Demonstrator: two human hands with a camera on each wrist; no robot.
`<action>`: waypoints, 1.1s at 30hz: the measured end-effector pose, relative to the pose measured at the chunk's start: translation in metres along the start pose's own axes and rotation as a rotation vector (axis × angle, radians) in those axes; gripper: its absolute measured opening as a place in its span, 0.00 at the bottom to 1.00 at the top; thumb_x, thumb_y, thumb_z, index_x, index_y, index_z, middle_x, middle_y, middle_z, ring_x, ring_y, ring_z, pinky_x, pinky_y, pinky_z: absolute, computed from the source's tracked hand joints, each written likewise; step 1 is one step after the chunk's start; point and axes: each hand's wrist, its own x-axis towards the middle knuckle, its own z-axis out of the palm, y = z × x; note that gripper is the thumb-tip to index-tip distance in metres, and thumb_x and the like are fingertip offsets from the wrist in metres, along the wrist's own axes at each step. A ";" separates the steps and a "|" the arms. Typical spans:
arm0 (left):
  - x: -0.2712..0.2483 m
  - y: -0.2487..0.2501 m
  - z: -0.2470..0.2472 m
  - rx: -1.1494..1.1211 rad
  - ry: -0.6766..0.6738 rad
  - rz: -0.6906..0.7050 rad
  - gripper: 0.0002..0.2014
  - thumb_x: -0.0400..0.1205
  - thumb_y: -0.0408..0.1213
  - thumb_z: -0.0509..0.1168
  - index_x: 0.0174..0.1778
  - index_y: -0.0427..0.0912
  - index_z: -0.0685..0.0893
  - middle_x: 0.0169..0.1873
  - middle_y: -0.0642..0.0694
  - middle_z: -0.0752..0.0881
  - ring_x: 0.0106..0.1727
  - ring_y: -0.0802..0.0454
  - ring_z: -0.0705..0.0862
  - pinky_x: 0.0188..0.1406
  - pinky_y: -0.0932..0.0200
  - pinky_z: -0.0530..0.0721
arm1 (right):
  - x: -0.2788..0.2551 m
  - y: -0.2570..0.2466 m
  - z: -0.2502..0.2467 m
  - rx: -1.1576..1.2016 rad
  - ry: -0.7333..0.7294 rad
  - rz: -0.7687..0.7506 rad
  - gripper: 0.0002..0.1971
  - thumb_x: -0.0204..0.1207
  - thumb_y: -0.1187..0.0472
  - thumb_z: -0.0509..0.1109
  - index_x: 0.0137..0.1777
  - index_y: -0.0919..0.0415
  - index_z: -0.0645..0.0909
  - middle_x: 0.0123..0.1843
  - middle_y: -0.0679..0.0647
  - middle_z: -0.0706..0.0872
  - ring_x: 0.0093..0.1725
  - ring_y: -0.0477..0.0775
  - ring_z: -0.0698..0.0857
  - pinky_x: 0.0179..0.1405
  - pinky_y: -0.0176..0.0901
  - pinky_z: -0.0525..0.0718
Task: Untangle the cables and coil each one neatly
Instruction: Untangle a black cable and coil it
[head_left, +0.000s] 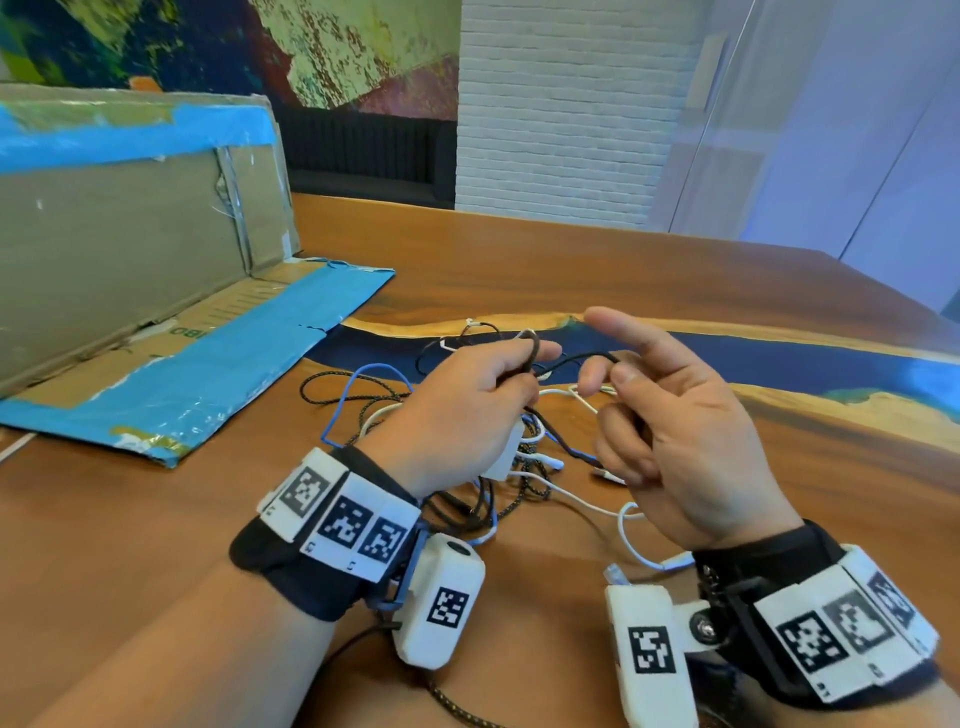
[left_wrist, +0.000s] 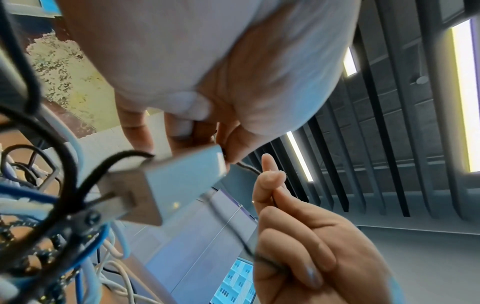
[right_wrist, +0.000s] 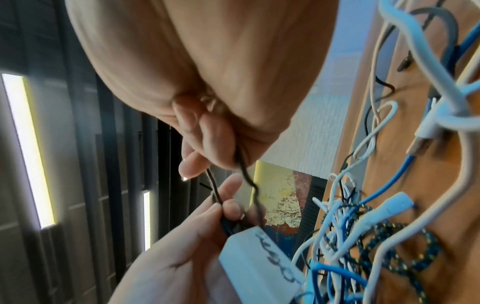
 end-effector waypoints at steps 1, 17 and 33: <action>0.000 0.000 0.000 -0.003 0.019 0.010 0.17 0.92 0.36 0.57 0.73 0.52 0.83 0.46 0.53 0.89 0.51 0.46 0.86 0.54 0.46 0.83 | 0.000 -0.002 -0.002 -0.038 -0.023 0.013 0.22 0.89 0.73 0.54 0.70 0.55 0.84 0.42 0.59 0.84 0.16 0.47 0.59 0.17 0.35 0.58; -0.014 0.018 -0.013 -0.717 -0.258 -0.107 0.18 0.85 0.42 0.59 0.42 0.38 0.92 0.27 0.47 0.68 0.28 0.50 0.76 0.33 0.63 0.76 | 0.006 -0.010 -0.020 -0.326 0.255 -0.076 0.03 0.78 0.63 0.75 0.46 0.59 0.90 0.30 0.56 0.88 0.19 0.47 0.61 0.18 0.35 0.59; -0.004 0.003 -0.006 -0.105 -0.131 -0.008 0.14 0.91 0.36 0.61 0.55 0.39 0.93 0.47 0.53 0.94 0.45 0.62 0.89 0.50 0.60 0.85 | -0.008 -0.014 -0.002 -0.646 -0.164 0.045 0.07 0.80 0.65 0.76 0.42 0.59 0.94 0.30 0.63 0.86 0.31 0.45 0.80 0.32 0.33 0.76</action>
